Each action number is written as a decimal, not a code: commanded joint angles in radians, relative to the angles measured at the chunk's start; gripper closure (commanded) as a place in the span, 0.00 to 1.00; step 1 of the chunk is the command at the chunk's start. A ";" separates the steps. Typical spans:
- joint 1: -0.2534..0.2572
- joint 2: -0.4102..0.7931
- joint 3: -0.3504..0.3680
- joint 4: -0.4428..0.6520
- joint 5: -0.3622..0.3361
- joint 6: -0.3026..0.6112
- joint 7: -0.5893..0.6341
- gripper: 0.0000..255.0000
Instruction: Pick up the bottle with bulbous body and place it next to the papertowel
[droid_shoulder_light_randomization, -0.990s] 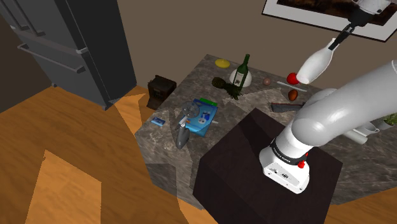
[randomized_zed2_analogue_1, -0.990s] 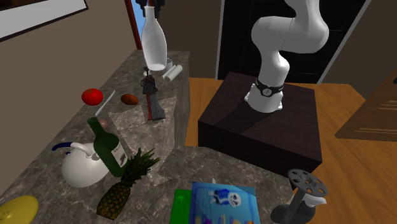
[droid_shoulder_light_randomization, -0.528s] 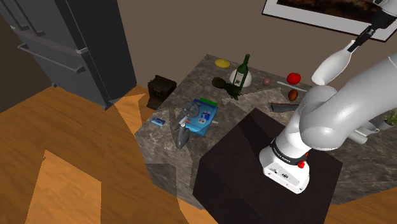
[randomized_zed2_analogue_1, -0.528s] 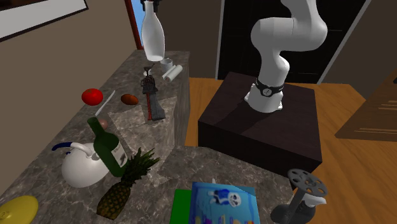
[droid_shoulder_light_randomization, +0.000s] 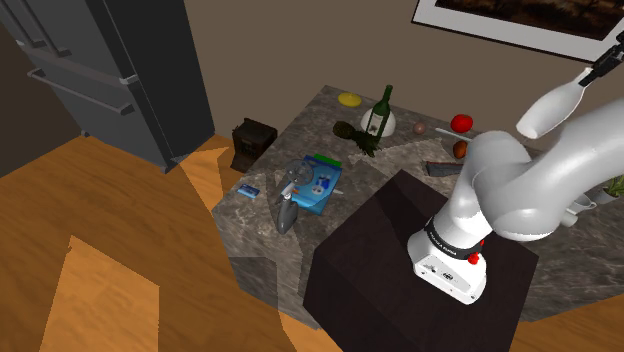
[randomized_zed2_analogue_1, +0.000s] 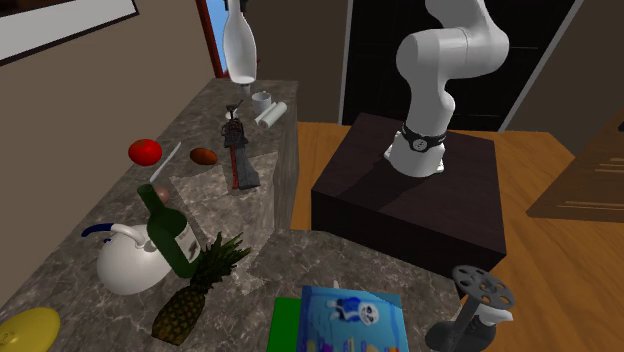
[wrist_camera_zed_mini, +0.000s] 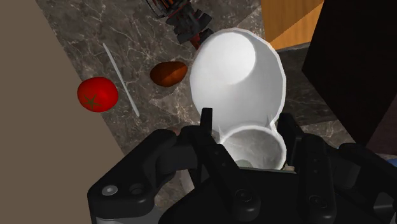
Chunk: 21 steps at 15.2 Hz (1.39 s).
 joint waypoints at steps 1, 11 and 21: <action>0.082 -0.067 -0.058 0.129 -0.047 -0.055 -0.026 1.00; 0.267 -0.254 -0.182 0.461 -0.151 -0.156 -0.124 1.00; 0.179 -0.252 -0.170 0.266 -0.153 -0.008 -0.101 1.00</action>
